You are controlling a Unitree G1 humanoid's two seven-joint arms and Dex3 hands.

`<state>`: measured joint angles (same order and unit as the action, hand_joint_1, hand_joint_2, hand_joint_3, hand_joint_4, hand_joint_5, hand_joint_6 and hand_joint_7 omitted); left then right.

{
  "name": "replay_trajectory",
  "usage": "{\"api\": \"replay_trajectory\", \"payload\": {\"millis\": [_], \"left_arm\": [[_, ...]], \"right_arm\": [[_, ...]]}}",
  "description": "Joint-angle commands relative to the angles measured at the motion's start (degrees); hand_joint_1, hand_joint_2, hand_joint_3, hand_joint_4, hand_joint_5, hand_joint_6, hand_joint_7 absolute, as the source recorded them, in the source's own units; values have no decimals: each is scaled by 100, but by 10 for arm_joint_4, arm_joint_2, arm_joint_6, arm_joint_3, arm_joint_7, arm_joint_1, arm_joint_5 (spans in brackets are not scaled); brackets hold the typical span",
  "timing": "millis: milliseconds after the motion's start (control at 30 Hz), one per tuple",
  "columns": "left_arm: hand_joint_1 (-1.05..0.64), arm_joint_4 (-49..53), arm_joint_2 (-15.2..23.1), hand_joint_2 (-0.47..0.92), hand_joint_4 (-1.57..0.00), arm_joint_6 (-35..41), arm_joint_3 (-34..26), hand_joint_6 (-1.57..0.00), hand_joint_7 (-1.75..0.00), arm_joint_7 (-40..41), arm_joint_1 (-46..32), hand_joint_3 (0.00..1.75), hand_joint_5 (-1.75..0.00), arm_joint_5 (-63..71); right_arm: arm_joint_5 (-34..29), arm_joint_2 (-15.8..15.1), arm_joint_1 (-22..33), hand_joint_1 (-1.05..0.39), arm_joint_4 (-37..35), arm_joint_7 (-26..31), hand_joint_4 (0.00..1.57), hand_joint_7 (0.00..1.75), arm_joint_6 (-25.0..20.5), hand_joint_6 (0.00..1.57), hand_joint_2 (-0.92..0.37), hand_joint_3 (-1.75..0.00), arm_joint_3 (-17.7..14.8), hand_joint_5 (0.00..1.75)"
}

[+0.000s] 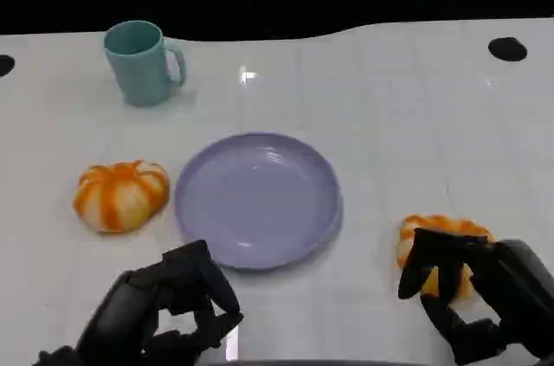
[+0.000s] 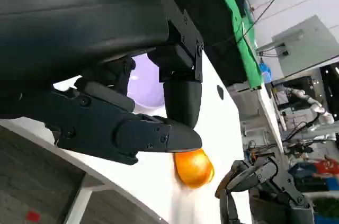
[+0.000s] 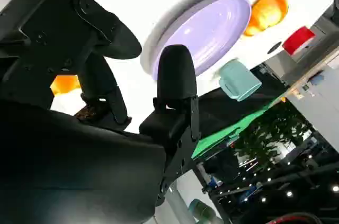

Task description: Grasp the bread from the table and place it into the plate.

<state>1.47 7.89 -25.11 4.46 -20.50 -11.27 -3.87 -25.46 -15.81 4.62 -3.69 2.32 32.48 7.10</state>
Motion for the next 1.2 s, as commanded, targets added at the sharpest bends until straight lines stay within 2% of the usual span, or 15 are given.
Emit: {"api": "replay_trajectory", "payload": {"millis": [33,833,967,1100,1200], "left_arm": [[-54,-2,5,92,-70,2,-4,-60,-155,2,-1,31,-175,-4],[-54,1,7,92,-70,-2,-5,-60,-155,2,1,32,-175,-3],[-54,2,6,92,-69,-3,-5,-60,-155,2,1,32,-175,-3],[-53,4,6,92,-69,-7,-6,-60,-155,3,2,32,-175,-1],[-54,4,7,92,-69,-5,-6,-60,-154,3,1,32,-175,-1]], "right_arm": [[2,-5,-3,-1,-5,3,79,148,1,67,-22,-142,0,175],[5,-6,-4,-3,-5,0,77,149,-2,65,-24,-140,-3,175],[2,-9,-8,-1,-4,5,73,132,-1,67,-23,-136,-9,169],[-10,-15,-10,-3,7,5,71,111,-12,70,-21,-130,-16,147],[-47,-34,-7,-13,43,-9,65,85,-50,67,-26,-113,-20,124]]}}
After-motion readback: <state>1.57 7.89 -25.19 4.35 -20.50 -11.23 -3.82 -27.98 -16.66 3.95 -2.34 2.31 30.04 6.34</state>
